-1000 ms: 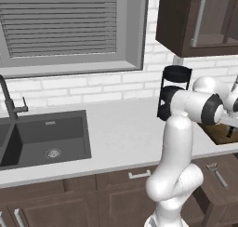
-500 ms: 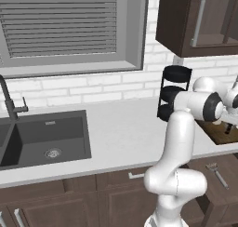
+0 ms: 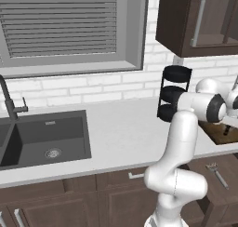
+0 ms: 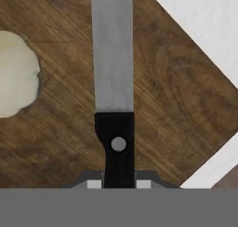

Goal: Place the appropriate cutting tool for cutting the garlic skin on the cutting board.

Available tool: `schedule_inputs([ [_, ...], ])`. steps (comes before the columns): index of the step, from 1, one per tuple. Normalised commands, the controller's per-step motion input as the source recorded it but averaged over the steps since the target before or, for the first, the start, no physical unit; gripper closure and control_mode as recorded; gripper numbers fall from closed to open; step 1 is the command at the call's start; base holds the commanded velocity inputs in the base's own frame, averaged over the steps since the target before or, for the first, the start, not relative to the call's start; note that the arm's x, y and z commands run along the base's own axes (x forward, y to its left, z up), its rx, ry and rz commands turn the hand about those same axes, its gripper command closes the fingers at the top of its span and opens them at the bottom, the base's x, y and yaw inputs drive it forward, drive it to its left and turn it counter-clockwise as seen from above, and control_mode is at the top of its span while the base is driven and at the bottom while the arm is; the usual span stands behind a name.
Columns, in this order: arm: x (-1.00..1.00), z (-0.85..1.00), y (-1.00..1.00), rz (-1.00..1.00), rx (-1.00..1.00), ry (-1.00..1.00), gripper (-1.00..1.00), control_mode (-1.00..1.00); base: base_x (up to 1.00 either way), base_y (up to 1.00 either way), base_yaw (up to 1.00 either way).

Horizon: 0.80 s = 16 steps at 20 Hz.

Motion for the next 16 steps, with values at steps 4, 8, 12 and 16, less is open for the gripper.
schedule_inputs([
  [4,0.07,-0.13,0.18,0.00,0.00,0.00,1.00,-1.00,0.00,0.00,0.00],
  [8,0.04,-0.25,0.12,0.00,0.00,0.00,1.00,-1.00,0.00,0.00,0.00],
  [12,0.08,-0.30,0.07,0.00,0.00,0.00,1.00,-1.00,0.00,0.00,0.00],
  [16,0.08,-0.22,0.00,0.00,0.00,0.00,1.00,-1.00,0.00,0.00,0.00],
])
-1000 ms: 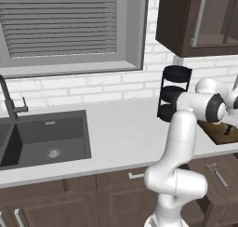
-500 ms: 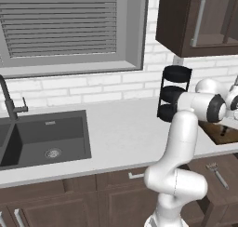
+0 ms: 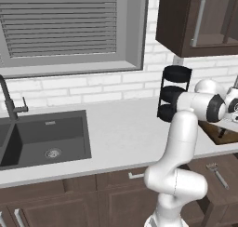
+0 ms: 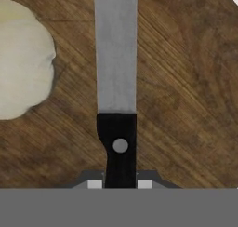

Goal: Place the appropriate cutting tool for cutting the garlic skin on the cutting board.

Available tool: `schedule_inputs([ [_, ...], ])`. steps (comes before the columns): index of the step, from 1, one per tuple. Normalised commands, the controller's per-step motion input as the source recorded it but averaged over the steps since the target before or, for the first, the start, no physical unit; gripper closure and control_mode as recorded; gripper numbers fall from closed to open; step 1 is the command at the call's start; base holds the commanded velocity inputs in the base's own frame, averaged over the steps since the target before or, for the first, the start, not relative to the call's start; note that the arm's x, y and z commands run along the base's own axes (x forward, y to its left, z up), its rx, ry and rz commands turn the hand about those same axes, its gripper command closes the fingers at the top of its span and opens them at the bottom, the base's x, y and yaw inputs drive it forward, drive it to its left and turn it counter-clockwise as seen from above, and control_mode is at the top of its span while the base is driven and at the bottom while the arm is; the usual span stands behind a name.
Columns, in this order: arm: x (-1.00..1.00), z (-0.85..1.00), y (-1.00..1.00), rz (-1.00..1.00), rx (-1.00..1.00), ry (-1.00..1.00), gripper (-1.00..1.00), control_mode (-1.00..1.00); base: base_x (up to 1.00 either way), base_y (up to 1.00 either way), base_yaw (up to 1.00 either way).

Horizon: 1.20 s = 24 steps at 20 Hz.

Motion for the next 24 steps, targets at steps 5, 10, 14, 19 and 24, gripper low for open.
schedule_inputs([
  [5,0.02,-0.12,0.00,0.00,0.00,0.00,-1.00,-1.00,0.00,0.00,0.00],
  [10,0.00,-0.06,0.00,0.00,0.00,0.00,-1.00,-1.00,0.00,0.00,0.00],
  [14,0.00,0.01,0.03,0.03,0.00,-0.05,-1.00,-1.00,0.00,0.00,0.00],
  [19,-0.08,0.29,0.22,0.07,0.00,-0.09,-1.00,-1.00,0.00,0.00,0.00],
  [24,-0.64,0.81,0.38,0.13,-0.06,-0.08,-1.00,-1.00,0.00,0.00,0.00],
])
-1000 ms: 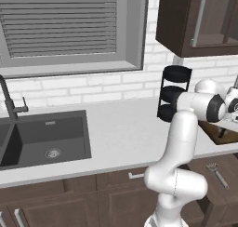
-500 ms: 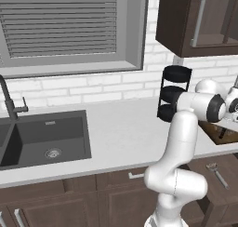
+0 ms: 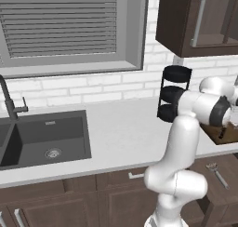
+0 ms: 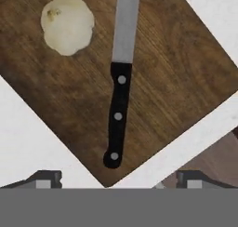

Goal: Place the appropriate cutting tool for cutting the garlic skin on the cutting board.

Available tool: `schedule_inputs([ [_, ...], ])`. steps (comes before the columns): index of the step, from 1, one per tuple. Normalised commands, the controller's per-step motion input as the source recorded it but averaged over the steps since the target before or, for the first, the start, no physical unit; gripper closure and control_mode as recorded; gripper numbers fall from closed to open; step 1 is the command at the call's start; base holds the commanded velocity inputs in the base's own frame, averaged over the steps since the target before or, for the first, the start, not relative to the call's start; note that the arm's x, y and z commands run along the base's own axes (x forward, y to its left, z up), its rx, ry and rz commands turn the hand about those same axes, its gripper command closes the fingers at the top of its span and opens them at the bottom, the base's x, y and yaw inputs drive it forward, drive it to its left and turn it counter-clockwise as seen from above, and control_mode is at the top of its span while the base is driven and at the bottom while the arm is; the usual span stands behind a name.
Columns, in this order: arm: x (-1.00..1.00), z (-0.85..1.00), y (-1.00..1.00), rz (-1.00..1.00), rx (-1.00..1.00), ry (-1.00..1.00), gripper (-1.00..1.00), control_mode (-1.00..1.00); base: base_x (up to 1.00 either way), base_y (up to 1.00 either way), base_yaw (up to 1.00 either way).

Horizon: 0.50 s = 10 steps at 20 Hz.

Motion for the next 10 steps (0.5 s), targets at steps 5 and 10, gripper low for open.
schedule_inputs([
  [5,-0.96,0.60,0.66,0.24,-0.26,-0.22,-1.00,-1.00,0.00,0.00,0.00],
  [10,-0.86,0.41,1.00,0.20,-0.29,-0.29,-1.00,-1.00,0.00,0.00,0.00],
])
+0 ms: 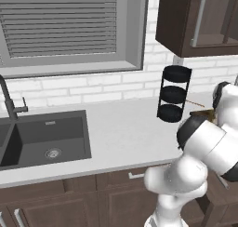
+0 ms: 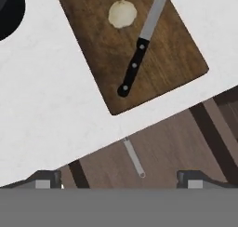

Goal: Place the appropriate cutting tool for cutting the garlic skin on the cutting board.

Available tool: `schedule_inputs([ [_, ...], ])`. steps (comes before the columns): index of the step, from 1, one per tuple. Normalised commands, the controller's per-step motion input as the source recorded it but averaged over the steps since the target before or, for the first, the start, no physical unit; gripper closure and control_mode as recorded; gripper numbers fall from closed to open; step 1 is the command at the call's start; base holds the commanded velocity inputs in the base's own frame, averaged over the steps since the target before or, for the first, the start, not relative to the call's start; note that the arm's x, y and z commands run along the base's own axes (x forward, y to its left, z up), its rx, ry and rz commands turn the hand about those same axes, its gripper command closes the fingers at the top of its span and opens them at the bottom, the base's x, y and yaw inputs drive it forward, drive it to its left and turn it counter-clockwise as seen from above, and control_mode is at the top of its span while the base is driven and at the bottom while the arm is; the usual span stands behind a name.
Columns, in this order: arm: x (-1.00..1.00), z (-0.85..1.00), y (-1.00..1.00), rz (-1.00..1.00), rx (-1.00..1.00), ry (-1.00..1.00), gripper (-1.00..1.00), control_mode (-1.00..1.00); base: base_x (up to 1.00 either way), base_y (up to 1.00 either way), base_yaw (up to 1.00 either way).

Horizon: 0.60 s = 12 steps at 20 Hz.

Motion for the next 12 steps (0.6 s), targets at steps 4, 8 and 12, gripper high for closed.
schedule_inputs([
  [4,-0.80,0.42,0.87,0.12,-0.18,-0.23,-1.00,-1.00,0.00,0.00,0.00],
  [8,-0.61,0.61,0.66,0.04,-0.09,-0.01,-1.00,-1.00,0.00,0.00,0.00],
  [12,-0.77,0.38,0.79,0.02,-0.07,0.00,-1.00,-1.00,0.00,0.00,0.00],
])
